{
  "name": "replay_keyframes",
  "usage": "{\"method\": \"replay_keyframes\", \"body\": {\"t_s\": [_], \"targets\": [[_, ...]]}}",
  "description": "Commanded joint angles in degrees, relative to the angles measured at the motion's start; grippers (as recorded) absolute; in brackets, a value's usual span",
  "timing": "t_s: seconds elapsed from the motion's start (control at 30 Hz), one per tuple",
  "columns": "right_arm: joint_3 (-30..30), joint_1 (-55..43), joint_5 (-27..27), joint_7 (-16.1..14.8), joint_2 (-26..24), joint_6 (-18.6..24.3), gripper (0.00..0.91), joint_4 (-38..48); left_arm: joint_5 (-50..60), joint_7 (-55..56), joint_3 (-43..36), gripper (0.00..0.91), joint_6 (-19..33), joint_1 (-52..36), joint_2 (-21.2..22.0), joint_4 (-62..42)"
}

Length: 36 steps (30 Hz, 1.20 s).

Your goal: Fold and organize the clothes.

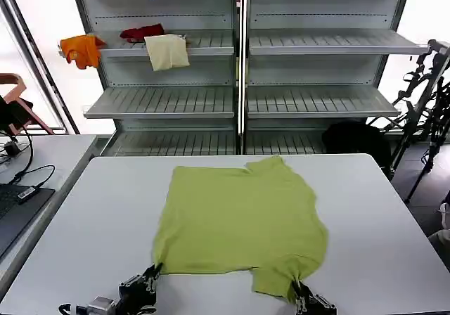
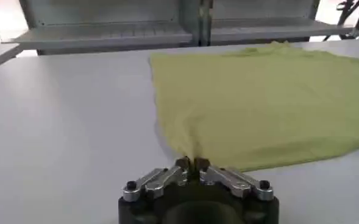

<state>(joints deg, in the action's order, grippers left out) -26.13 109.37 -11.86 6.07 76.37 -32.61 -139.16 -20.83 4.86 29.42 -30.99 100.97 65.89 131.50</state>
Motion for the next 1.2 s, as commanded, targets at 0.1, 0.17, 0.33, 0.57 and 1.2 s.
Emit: {"method": "replay_keyframes", "body": {"t_s": [0.1, 0.17, 0.33, 0.57, 1.2], "targets": [[-1.47, -2.34, -0.90, -0.04, 1.28, 2.46, 0.000, -1.23, -3.66, -0.92, 1.17, 0.000, 2.92, -3.38, 1.94, 1.32], [-2.31, -4.12, -1.42, -0.22, 2.03, 2.02, 0.000, -1.64, -4.35, -1.32, 1.48, 0.000, 2.67, -5.61, 2.94, 1.84], [-3.50, -11.43, -1.36, -0.83, 4.45, -0.48, 0.000, -1.46, -4.83, -1.31, 1.60, 0.000, 0.94, -10.93, 5.57, 1.32], [-2.62, -20.38, -0.10, -1.26, 5.92, -0.68, 0.000, 2.33, -3.27, -1.27, 0.55, 0.000, -1.04, -16.96, 7.26, -2.61], [-0.26, -30.64, 2.54, -4.81, 6.87, -0.68, 0.000, 11.06, 1.51, -2.43, -1.40, 0.000, -1.77, -21.81, 8.59, -8.55]]}}
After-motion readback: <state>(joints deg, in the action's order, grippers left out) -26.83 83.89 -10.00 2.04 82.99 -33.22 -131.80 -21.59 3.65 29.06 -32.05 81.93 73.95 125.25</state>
